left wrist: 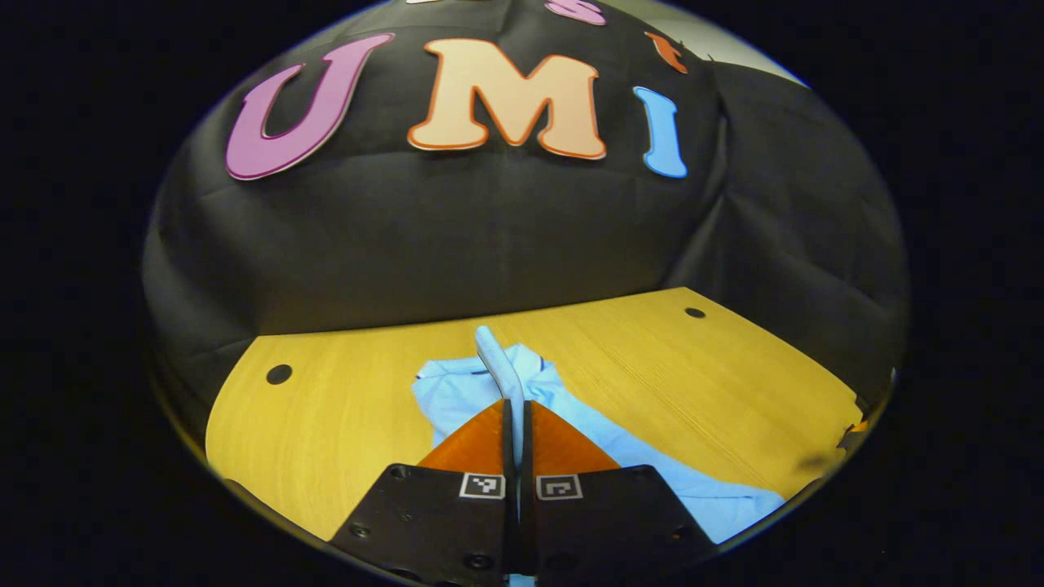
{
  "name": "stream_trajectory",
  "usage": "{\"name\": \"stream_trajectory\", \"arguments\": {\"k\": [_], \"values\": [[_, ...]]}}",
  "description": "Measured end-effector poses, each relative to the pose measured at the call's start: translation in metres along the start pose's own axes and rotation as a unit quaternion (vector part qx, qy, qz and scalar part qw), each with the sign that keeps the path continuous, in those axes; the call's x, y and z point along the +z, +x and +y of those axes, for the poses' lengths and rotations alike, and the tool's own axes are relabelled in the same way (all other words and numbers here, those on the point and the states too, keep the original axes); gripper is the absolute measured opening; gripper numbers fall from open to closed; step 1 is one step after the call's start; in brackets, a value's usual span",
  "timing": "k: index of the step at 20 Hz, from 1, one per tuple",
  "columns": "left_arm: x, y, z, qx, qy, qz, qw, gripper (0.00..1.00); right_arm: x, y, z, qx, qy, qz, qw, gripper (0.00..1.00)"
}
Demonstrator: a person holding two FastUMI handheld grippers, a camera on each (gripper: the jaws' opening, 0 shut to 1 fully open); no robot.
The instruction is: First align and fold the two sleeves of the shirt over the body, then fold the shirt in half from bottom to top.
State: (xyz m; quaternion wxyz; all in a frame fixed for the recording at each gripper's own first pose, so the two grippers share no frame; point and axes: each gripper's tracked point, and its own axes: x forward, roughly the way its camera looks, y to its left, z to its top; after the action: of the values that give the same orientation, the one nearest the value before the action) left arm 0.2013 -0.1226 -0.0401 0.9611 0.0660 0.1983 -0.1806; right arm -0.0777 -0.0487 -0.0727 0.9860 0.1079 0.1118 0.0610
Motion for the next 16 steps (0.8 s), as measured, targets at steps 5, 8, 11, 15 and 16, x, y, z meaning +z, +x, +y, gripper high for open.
{"name": "stream_trajectory", "arguments": {"k": [5, 8, 11, 15, 16], "values": [[-0.036, 0.018, -0.032, -0.012, 0.040, 0.037, 0.998, 0.00, -0.010, -0.004, -0.004, -0.006, -0.002, 0.009, 1.000, 0.98], [-0.048, 0.021, -0.040, -0.015, 0.041, 0.046, 0.998, 0.00, -0.021, -0.006, 0.000, -0.006, -0.011, 0.024, 1.000, 0.98], [-0.042, 0.006, -0.051, -0.017, 0.008, 0.033, 0.999, 0.28, -0.031, -0.011, 0.006, -0.005, -0.025, 0.040, 0.999, 0.98], [-0.032, -0.046, -0.042, 0.008, -0.003, 0.002, 1.000, 0.99, -0.040, -0.014, 0.019, 0.002, -0.029, 0.051, 0.998, 0.98], [-0.036, -0.064, -0.043, 0.006, -0.005, -0.001, 1.000, 0.99, -0.043, -0.016, 0.023, 0.005, -0.029, 0.053, 0.998, 0.98]]}}
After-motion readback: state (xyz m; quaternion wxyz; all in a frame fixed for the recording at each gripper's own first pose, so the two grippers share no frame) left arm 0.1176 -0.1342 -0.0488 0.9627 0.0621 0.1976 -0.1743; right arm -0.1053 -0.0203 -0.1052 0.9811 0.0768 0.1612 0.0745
